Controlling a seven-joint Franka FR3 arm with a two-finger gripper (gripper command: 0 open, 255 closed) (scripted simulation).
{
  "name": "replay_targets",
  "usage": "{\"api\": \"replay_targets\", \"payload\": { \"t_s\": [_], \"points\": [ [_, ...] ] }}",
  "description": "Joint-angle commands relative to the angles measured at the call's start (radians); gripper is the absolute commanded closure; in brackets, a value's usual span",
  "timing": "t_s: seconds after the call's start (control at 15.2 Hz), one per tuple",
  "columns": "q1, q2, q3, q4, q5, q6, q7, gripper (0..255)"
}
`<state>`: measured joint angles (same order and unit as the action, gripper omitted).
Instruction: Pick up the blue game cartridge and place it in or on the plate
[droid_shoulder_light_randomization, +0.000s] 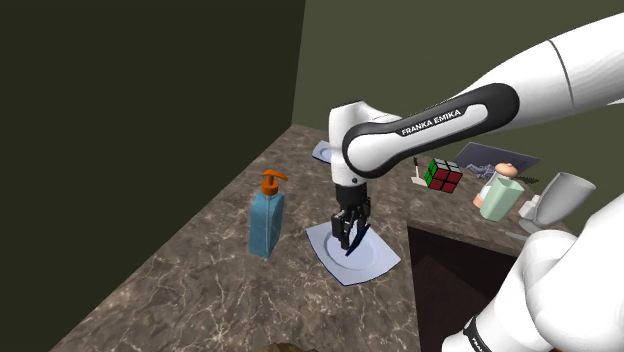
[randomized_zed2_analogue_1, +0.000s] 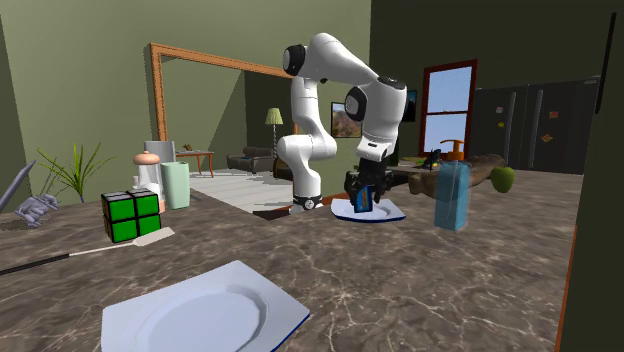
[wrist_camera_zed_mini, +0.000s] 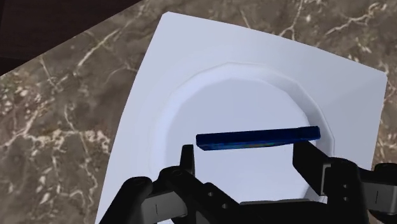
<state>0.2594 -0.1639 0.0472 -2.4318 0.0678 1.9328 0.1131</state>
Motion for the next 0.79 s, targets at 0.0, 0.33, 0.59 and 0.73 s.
{"api": "replay_targets", "payload": {
  "t_s": [0.0, 0.33, 0.59, 0.73],
  "points": [
    [0.000, 0.002, 0.001, -0.001, 0.000, 0.001, 0.000, 0],
    [-0.001, -0.005, -0.001, 0.027, -0.001, -0.035, 0.001, 0],
    [-0.003, -0.013, -0.004, 0.115, -0.005, -0.130, 0.002, 0],
    [-0.003, -0.013, -0.004, 0.115, -0.005, -0.130, 0.002, 0]
  ]
}}
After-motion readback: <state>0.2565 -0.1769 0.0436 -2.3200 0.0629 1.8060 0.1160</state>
